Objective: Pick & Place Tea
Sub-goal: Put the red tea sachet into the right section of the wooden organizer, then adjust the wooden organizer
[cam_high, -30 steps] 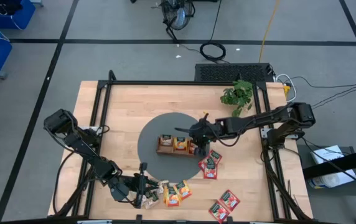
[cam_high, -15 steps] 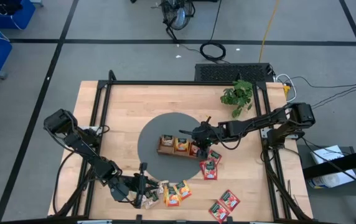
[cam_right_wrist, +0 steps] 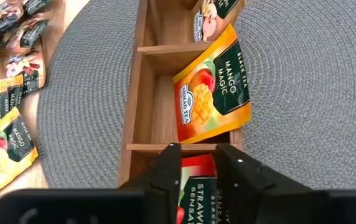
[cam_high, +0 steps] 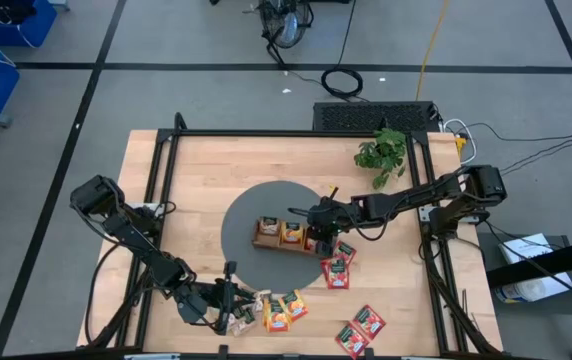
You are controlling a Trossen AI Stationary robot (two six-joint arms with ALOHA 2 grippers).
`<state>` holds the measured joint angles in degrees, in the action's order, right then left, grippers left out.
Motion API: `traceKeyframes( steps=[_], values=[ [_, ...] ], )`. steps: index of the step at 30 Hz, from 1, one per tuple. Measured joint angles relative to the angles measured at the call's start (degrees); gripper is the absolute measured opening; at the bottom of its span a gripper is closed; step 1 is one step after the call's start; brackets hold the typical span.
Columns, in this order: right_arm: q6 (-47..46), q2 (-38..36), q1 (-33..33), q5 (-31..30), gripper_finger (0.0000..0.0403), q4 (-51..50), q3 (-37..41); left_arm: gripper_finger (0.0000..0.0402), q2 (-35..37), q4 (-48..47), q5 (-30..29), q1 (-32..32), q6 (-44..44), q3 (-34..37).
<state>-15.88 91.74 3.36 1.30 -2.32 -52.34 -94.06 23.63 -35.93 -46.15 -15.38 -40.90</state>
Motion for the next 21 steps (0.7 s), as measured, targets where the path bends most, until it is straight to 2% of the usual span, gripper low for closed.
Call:
traceKeyframes(
  steps=[6, 8, 11, 14, 18, 21],
  values=[
    [0.6, -0.5, 0.1, 0.1, 0.0146, 0.7, -0.2, 0.0031, 0.0, 0.0, 0.0, 0.0, 0.1, 0.0],
    [1.9, -1.8, 0.6, -0.1, 0.0151, 0.8, -0.2, 0.0031, 0.0, 0.0, 0.0, 0.0, 0.1, 0.0],
    [7.3, -5.1, 3.4, -4.0, 0.0148, 1.4, -0.3, 0.0031, 0.0, -0.2, 0.0, 0.0, 0.2, 0.0],
    [9.7, -8.0, 8.3, -9.0, 0.0124, 1.7, -0.5, 0.0031, 0.0, -0.3, -0.1, 0.0, 0.4, 0.0],
    [9.0, -8.1, 15.5, -15.3, 0.0058, 1.2, 0.5, 0.0031, 0.0, -0.1, -0.1, 0.0, 1.0, 0.0],
    [8.6, -6.1, 19.6, -16.3, 0.0011, 5.9, 3.6, 0.0031, 0.0, 0.1, -0.1, 0.0, 1.3, 0.0]
  ],
)
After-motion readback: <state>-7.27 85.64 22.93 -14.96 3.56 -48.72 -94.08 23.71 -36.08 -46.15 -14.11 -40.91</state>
